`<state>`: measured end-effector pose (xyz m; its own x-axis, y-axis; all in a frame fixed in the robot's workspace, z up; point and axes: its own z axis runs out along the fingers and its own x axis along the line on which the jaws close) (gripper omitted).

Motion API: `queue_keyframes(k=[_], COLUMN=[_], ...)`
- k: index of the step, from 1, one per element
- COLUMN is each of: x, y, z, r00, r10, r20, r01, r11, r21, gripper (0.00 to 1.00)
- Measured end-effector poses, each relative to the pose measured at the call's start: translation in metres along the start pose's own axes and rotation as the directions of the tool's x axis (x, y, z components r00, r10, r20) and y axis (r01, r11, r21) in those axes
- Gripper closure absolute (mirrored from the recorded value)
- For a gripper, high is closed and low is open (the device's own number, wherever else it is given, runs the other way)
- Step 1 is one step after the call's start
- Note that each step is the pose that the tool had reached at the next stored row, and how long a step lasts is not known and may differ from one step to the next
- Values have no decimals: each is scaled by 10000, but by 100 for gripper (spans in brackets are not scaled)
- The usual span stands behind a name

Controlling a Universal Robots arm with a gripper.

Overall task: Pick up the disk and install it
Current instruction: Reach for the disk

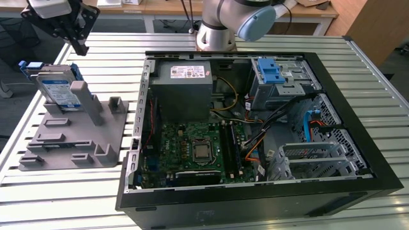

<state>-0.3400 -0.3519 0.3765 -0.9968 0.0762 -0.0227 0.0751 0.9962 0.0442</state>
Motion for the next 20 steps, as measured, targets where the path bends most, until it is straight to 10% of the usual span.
queue_keyframes(k=[20], x=[171], y=[6], z=[1], r00=[10000], r10=[1], r20=[-3], r01=[-1], r11=[10000], r21=[0], gripper=[89])
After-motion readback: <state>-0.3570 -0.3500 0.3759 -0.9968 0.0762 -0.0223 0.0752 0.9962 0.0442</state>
